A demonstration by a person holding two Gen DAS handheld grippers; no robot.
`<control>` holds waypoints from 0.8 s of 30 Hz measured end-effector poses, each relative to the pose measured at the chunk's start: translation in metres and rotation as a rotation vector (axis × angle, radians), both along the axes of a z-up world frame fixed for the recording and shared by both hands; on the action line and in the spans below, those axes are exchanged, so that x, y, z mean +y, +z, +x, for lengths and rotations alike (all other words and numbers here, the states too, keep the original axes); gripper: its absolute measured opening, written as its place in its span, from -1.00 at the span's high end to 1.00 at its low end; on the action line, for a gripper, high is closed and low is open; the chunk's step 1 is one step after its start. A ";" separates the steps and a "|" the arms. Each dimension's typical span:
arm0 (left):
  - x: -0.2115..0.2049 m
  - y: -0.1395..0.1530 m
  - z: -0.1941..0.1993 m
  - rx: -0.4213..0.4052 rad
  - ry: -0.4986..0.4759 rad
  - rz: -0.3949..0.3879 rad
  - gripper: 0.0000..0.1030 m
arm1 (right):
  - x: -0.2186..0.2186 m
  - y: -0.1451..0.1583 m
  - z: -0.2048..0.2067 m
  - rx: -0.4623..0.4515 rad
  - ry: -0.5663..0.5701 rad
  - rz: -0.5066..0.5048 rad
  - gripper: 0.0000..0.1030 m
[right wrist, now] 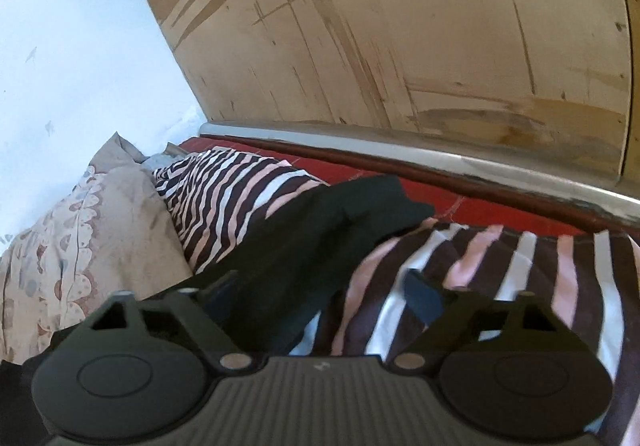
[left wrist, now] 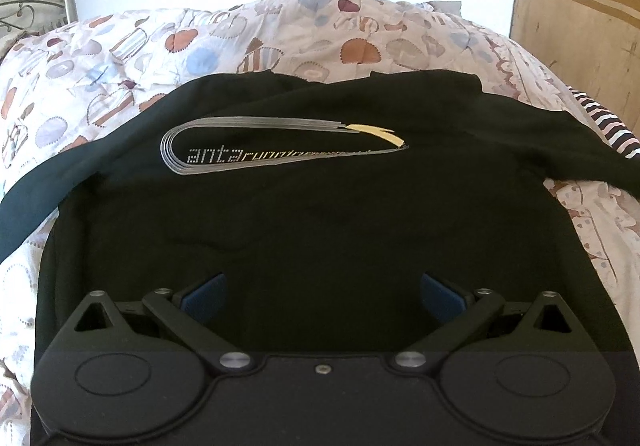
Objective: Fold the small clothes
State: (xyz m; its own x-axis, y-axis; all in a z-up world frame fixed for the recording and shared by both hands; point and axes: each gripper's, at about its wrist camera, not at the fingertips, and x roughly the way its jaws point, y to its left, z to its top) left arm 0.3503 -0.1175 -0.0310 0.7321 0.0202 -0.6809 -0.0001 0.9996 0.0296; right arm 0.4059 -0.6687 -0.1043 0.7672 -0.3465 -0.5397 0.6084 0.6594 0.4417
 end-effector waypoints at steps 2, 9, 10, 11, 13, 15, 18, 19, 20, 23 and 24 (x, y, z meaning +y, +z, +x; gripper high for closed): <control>0.002 -0.001 0.000 0.004 0.003 -0.004 -0.99 | -0.005 -0.005 0.004 -0.021 -0.025 0.041 -0.41; 0.011 -0.004 0.000 0.013 0.022 -0.009 -0.99 | -0.023 -0.011 -0.001 -0.120 -0.063 0.139 0.01; 0.012 -0.003 0.000 0.013 0.026 -0.011 -0.99 | -0.026 -0.012 -0.002 -0.127 -0.078 0.158 0.15; 0.013 -0.003 0.000 0.013 0.029 -0.013 -0.99 | -0.030 -0.014 -0.004 -0.134 -0.096 0.180 0.21; 0.015 -0.002 -0.001 0.014 0.031 -0.018 -0.99 | -0.036 -0.015 -0.005 -0.142 -0.113 0.208 0.46; 0.017 -0.002 -0.002 0.014 0.031 -0.024 -0.99 | -0.041 -0.013 -0.001 -0.108 -0.106 0.193 0.75; 0.021 0.000 -0.002 0.014 0.037 -0.030 -0.99 | -0.042 -0.006 0.001 -0.091 -0.079 0.148 0.96; 0.023 0.001 -0.002 0.014 0.041 -0.034 -0.99 | -0.040 -0.002 0.000 -0.093 -0.074 0.131 0.96; 0.024 0.002 -0.002 0.014 0.045 -0.041 -0.99 | -0.037 0.004 -0.001 -0.093 -0.069 0.107 0.97; 0.029 0.008 -0.002 0.011 0.057 -0.060 -0.99 | -0.023 0.033 0.000 -0.103 -0.024 -0.015 0.97; 0.032 0.011 -0.002 0.005 0.063 -0.064 -0.99 | -0.015 0.045 0.001 -0.107 0.002 -0.067 0.98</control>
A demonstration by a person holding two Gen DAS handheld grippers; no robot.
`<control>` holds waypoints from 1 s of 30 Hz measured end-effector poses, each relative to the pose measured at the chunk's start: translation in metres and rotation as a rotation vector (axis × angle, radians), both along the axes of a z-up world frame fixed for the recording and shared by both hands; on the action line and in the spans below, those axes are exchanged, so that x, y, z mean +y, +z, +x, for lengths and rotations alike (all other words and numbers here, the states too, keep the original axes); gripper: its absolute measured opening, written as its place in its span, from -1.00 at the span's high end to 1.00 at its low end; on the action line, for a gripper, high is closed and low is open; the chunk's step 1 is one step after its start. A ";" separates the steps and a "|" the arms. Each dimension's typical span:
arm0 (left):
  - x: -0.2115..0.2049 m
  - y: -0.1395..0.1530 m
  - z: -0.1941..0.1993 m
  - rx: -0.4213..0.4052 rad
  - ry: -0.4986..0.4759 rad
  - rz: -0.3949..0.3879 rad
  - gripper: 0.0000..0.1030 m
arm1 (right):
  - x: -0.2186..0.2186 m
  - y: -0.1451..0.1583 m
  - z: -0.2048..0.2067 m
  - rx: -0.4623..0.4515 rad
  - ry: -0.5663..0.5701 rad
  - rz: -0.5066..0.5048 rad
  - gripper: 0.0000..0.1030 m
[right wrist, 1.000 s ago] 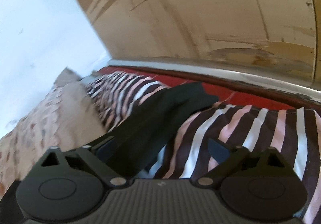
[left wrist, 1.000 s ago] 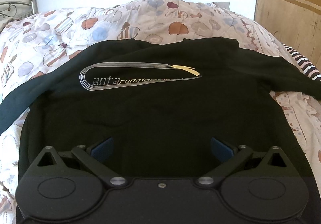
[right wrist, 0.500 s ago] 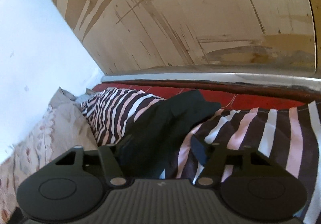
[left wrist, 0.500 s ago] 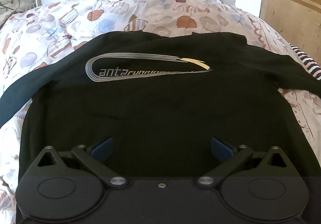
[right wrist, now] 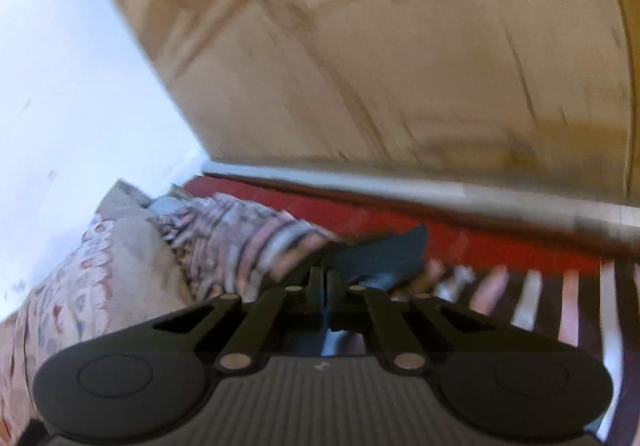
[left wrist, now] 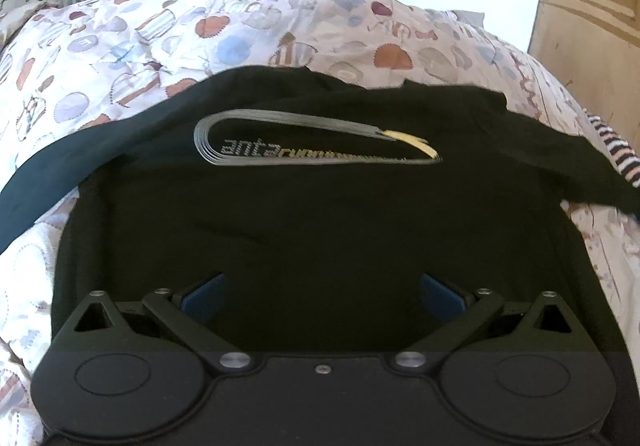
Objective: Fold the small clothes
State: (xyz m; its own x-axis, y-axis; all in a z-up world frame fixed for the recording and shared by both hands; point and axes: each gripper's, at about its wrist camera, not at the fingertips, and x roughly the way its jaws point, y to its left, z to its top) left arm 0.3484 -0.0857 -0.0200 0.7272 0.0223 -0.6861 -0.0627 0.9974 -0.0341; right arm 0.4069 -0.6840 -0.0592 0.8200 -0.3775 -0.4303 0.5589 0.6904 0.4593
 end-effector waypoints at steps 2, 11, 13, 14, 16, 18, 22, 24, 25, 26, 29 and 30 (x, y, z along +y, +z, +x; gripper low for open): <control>0.006 0.006 -0.001 -0.014 0.012 -0.005 -0.99 | 0.019 0.025 0.002 -0.016 0.049 -0.104 0.98; 0.046 0.028 -0.012 -0.068 0.086 -0.043 -0.99 | 0.164 0.135 0.006 -0.185 0.412 -0.492 0.98; 0.059 0.033 -0.016 -0.082 0.112 -0.050 -0.99 | 0.206 0.152 0.004 -0.228 0.505 -0.546 0.98; 0.065 0.035 -0.018 -0.089 0.124 -0.055 -0.99 | 0.226 0.158 0.003 -0.246 0.548 -0.572 0.98; 0.078 0.039 -0.022 -0.099 0.149 -0.063 -0.99 | 0.268 0.169 0.001 -0.275 0.640 -0.619 0.98; 0.092 0.041 -0.026 -0.109 0.179 -0.068 -0.99 | 0.311 0.174 -0.004 -0.301 0.730 -0.669 0.98; 0.119 0.044 -0.036 -0.122 0.244 -0.078 -0.99 | 0.399 0.167 -0.023 -0.327 0.913 -0.744 0.98; 0.133 0.045 -0.042 -0.128 0.279 -0.091 -0.99 | 0.447 0.155 -0.038 -0.323 1.009 -0.781 0.98; 0.139 0.045 -0.044 -0.130 0.294 -0.098 -0.99 | 0.465 0.146 -0.045 -0.316 1.048 -0.796 0.98; 0.146 0.044 -0.047 -0.131 0.311 -0.104 -0.99 | 0.484 0.134 -0.054 -0.302 1.098 -0.806 0.98; 0.161 0.042 -0.055 -0.127 0.348 -0.117 -0.99 | 0.529 0.099 -0.085 -0.254 1.224 -0.838 0.98; 0.165 0.041 -0.057 -0.124 0.356 -0.120 -0.99 | 0.542 0.087 -0.098 -0.237 1.259 -0.863 0.98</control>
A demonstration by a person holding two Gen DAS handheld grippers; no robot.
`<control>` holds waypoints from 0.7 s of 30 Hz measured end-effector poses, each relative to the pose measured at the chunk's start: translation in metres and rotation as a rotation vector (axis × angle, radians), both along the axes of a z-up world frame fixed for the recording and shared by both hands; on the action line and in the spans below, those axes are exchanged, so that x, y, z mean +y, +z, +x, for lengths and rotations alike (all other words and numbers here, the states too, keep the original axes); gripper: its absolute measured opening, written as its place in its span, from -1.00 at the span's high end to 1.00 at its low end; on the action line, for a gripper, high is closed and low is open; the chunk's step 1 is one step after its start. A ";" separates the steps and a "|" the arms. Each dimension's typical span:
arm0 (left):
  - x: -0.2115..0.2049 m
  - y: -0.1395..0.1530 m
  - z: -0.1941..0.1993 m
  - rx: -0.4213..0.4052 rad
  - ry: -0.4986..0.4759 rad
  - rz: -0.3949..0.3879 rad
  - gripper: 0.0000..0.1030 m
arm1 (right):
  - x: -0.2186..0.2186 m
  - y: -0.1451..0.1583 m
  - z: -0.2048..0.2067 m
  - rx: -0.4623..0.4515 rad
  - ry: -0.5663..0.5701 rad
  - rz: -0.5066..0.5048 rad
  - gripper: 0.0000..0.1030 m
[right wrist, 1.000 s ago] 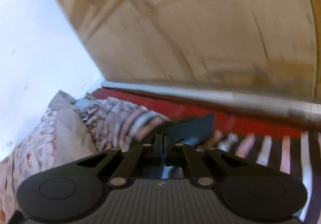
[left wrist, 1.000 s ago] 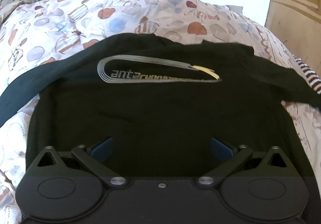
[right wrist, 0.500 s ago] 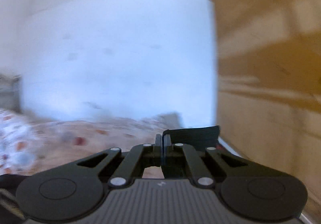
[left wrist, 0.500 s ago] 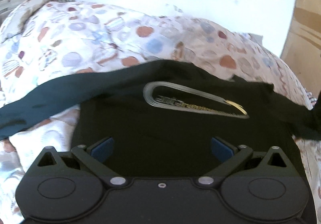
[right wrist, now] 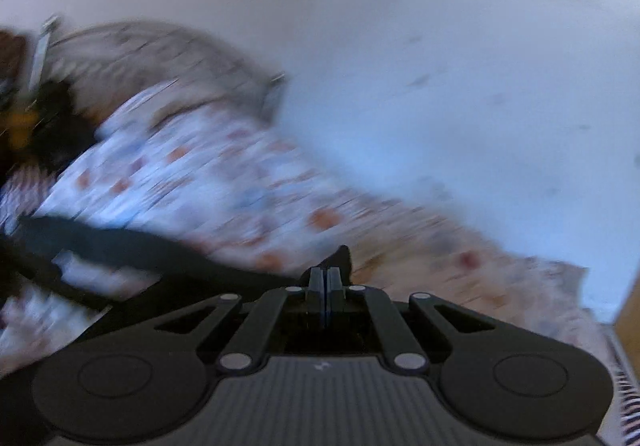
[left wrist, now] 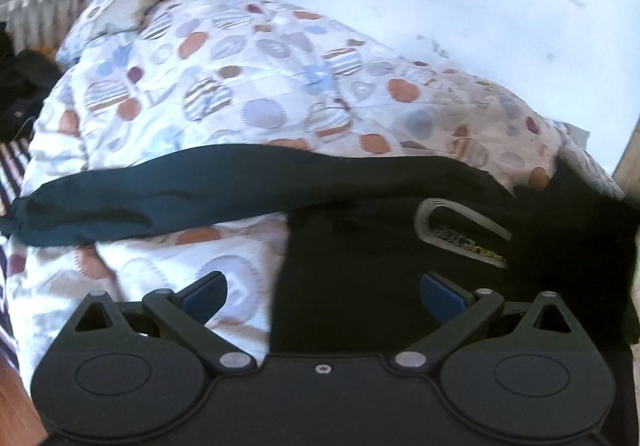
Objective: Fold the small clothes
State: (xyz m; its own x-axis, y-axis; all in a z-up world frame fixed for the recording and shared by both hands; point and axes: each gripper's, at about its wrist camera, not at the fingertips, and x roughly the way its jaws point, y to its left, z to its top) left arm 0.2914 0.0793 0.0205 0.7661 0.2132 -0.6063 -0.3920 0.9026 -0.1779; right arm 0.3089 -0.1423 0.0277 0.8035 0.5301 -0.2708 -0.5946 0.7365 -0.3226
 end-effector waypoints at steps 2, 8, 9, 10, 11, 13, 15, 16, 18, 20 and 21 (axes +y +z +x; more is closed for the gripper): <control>0.007 -0.003 -0.004 0.005 0.011 -0.001 -0.99 | 0.018 -0.022 -0.023 0.026 0.044 -0.054 0.98; 0.020 -0.012 -0.013 0.017 0.034 -0.010 -0.99 | 0.023 -0.066 -0.079 0.047 0.115 -0.187 0.98; 0.020 -0.013 -0.014 0.016 0.035 -0.018 -0.99 | 0.022 -0.070 -0.085 0.042 0.130 -0.208 0.98; 0.020 -0.014 -0.014 0.015 0.033 -0.027 -0.99 | 0.023 -0.074 -0.089 0.035 0.141 -0.225 0.98; 0.020 -0.015 -0.014 0.015 0.031 -0.034 -0.99 | 0.025 -0.078 -0.097 0.022 0.151 -0.247 0.98; 0.017 -0.016 -0.014 0.011 0.017 -0.046 -0.99 | 0.025 -0.084 -0.109 0.003 0.167 -0.293 0.97; 0.013 -0.017 -0.013 0.013 0.003 -0.048 -0.99 | 0.024 -0.086 -0.115 0.006 0.183 -0.309 0.97; 0.010 -0.018 -0.012 0.013 -0.003 -0.047 -0.99 | 0.023 -0.087 -0.118 0.012 0.188 -0.309 0.97; 0.003 -0.021 -0.007 0.015 -0.034 -0.053 -0.99 | 0.020 -0.088 -0.119 0.028 0.191 -0.295 0.90; -0.004 -0.025 -0.002 0.031 -0.073 -0.056 -0.99 | 0.014 -0.087 -0.121 0.050 0.178 -0.272 0.89; -0.008 -0.026 0.000 0.037 -0.089 -0.057 -0.99 | 0.011 -0.084 -0.115 0.067 0.167 -0.253 0.82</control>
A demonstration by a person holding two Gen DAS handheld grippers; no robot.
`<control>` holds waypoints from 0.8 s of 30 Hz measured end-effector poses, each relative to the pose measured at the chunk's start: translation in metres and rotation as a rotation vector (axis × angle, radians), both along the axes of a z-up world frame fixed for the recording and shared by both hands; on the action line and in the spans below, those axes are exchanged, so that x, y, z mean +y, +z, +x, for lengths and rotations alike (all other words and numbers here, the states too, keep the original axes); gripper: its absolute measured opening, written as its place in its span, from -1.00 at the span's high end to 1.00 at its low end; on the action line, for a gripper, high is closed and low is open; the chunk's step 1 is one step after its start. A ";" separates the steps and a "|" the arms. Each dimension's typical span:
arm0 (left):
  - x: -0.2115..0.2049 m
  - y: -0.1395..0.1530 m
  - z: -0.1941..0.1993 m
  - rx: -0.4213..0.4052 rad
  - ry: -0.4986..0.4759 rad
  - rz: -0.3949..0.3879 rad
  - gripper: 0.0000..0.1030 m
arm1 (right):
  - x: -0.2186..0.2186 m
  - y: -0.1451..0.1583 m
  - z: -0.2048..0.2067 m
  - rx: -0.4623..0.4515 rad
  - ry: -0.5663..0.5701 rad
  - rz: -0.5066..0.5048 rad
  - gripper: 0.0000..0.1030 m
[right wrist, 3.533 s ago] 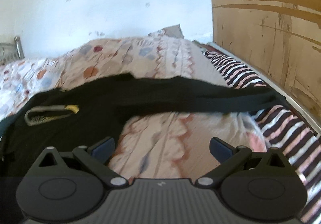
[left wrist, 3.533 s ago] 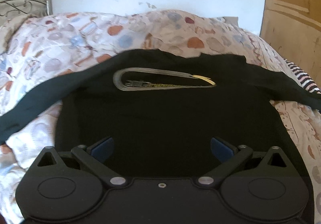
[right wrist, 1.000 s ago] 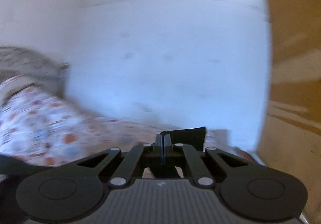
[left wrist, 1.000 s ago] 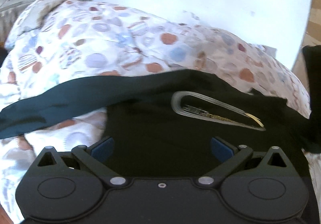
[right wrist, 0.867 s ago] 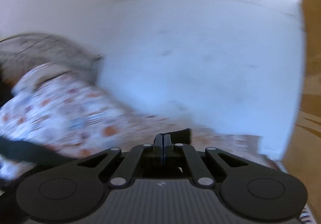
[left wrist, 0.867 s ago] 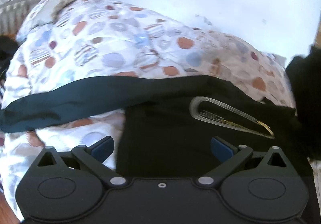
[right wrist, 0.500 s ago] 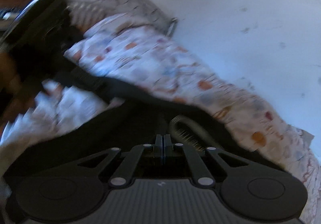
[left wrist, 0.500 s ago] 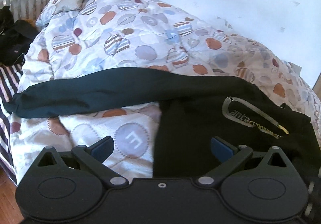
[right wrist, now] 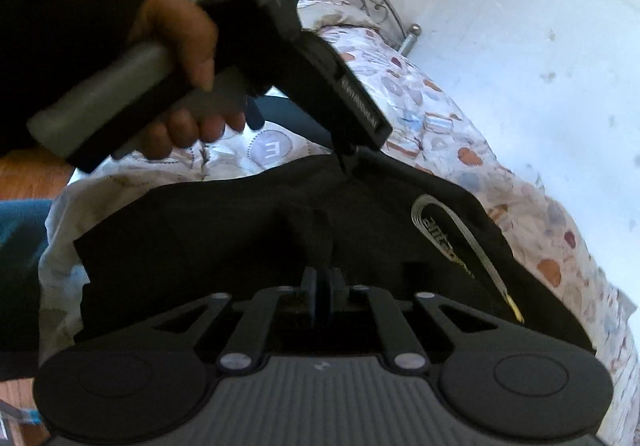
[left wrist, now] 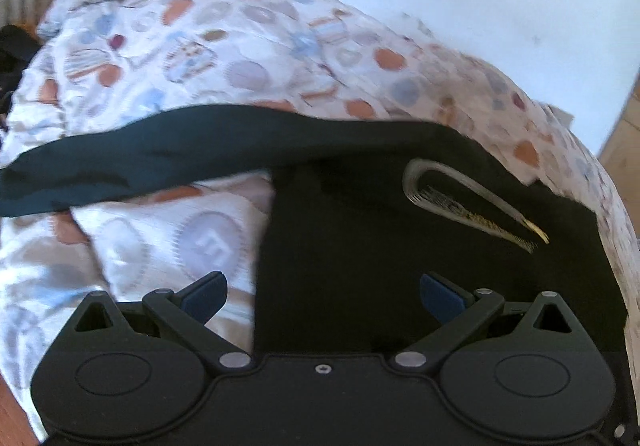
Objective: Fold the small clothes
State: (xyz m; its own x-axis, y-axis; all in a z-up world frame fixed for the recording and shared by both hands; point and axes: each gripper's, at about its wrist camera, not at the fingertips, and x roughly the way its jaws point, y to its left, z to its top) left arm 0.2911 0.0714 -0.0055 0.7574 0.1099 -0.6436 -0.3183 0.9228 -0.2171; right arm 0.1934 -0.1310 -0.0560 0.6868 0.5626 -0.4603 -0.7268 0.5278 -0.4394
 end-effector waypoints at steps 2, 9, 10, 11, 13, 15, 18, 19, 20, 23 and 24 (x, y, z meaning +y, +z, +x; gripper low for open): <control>-0.006 -0.002 0.002 0.006 -0.035 -0.015 -0.99 | -0.010 0.005 0.004 0.026 -0.037 0.042 0.52; -0.024 -0.012 0.002 0.002 -0.162 -0.094 -0.46 | -0.063 0.019 0.013 0.074 -0.231 0.177 -0.41; -0.026 -0.013 0.003 0.005 -0.179 -0.098 -0.38 | -0.070 0.021 0.016 0.082 -0.257 0.195 -0.51; -0.031 -0.015 0.004 0.011 -0.191 -0.098 -0.20 | -0.078 0.022 0.020 0.093 -0.283 0.213 -0.56; -0.038 -0.019 0.008 0.021 -0.211 -0.085 0.19 | -0.091 0.023 0.025 0.111 -0.328 0.239 -0.71; -0.043 -0.023 0.011 0.031 -0.221 -0.069 0.50 | -0.103 0.026 0.031 0.128 -0.369 0.263 -0.74; -0.047 -0.025 0.011 0.040 -0.201 -0.005 0.98 | -0.116 0.027 0.038 0.154 -0.417 0.304 -0.80; -0.045 -0.025 0.009 0.031 -0.194 0.002 0.99 | -0.120 0.027 0.042 0.160 -0.431 0.316 -0.82; -0.043 -0.023 0.005 0.019 -0.187 0.002 0.99 | -0.125 0.027 0.044 0.167 -0.444 0.326 -0.83; -0.038 -0.014 -0.015 -0.040 -0.154 0.028 0.99 | -0.133 0.024 0.055 0.175 -0.471 0.339 -0.83; -0.039 -0.012 -0.024 -0.056 -0.150 0.049 0.99 | -0.136 0.023 0.058 0.173 -0.477 0.340 -0.84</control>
State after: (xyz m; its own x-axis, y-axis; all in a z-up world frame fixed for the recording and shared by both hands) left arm 0.2675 0.0329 -0.0171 0.8022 0.0233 -0.5965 -0.1651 0.9689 -0.1843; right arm 0.2514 -0.2672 -0.0326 0.8308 0.3457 -0.4362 -0.4211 0.9029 -0.0864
